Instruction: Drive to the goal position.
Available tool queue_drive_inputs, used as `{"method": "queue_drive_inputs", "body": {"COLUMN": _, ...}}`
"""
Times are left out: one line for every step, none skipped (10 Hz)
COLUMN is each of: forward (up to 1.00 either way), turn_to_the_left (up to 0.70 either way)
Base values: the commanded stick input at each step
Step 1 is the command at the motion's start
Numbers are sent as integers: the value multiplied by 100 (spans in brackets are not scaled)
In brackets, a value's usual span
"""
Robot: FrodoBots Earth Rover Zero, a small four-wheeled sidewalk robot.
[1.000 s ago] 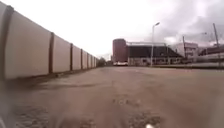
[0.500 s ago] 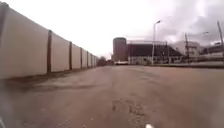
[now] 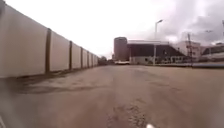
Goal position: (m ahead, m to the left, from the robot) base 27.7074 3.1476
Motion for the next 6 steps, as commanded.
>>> {"method": "queue_drive_inputs", "body": {"forward": 60, "turn_to_the_left": 0}}
{"method": "queue_drive_inputs", "body": {"forward": 60, "turn_to_the_left": 0}}
{"method": "queue_drive_inputs", "body": {"forward": 60, "turn_to_the_left": 0}}
{"method": "queue_drive_inputs", "body": {"forward": 60, "turn_to_the_left": 0}}
{"method": "queue_drive_inputs", "body": {"forward": 60, "turn_to_the_left": 0}}
{"method": "queue_drive_inputs", "body": {"forward": 60, "turn_to_the_left": 0}}
